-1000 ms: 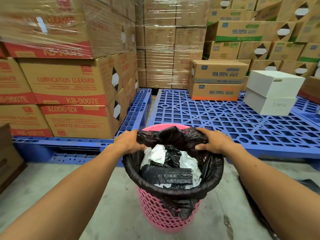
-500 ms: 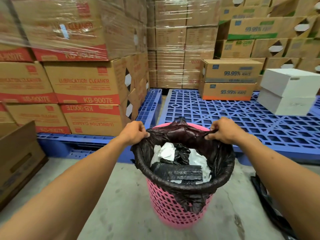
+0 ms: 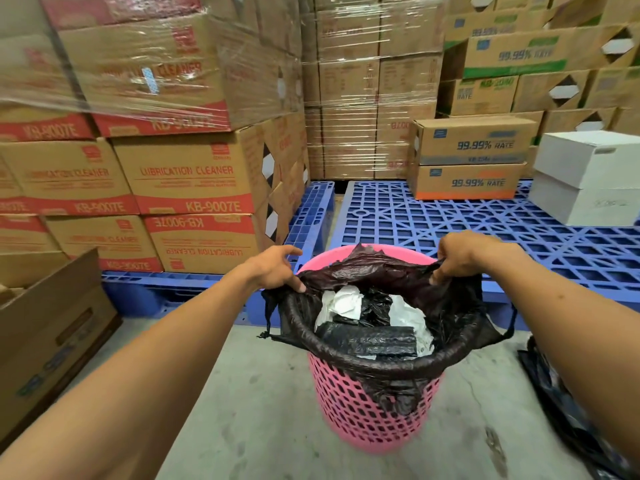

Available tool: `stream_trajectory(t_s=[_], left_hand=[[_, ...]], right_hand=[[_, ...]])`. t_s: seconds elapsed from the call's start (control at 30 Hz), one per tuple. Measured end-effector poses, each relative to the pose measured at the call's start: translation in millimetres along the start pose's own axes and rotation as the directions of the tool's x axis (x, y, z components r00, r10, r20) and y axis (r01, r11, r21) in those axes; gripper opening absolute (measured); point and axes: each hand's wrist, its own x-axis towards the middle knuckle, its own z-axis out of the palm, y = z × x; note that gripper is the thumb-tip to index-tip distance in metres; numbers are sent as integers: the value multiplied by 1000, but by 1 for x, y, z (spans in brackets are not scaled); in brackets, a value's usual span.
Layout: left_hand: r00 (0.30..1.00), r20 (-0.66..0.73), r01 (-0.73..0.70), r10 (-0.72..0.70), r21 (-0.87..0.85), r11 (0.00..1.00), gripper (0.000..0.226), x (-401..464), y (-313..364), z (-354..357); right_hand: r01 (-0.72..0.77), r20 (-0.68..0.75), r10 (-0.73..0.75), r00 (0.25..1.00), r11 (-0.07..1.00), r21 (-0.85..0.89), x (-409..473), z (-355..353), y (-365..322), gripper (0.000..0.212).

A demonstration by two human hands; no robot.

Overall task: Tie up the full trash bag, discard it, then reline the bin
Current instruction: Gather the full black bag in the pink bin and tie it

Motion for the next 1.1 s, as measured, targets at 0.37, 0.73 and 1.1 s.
stream_trajectory(t_s=[0.37, 0.73, 1.1], left_hand=[[947, 274, 118, -165, 180, 977, 102, -24, 5, -11], [985, 149, 137, -83, -404, 904, 47, -39, 44, -40], [952, -262, -10, 157, 487, 873, 46, -32, 61, -45]], right_hand=[[-94, -20, 92, 996, 983, -157, -43, -49, -40, 20], [-79, -129, 52, 990, 974, -213, -92, -91, -68, 50], [-93, -309, 74, 948, 995, -47, -106, -118, -74, 45]])
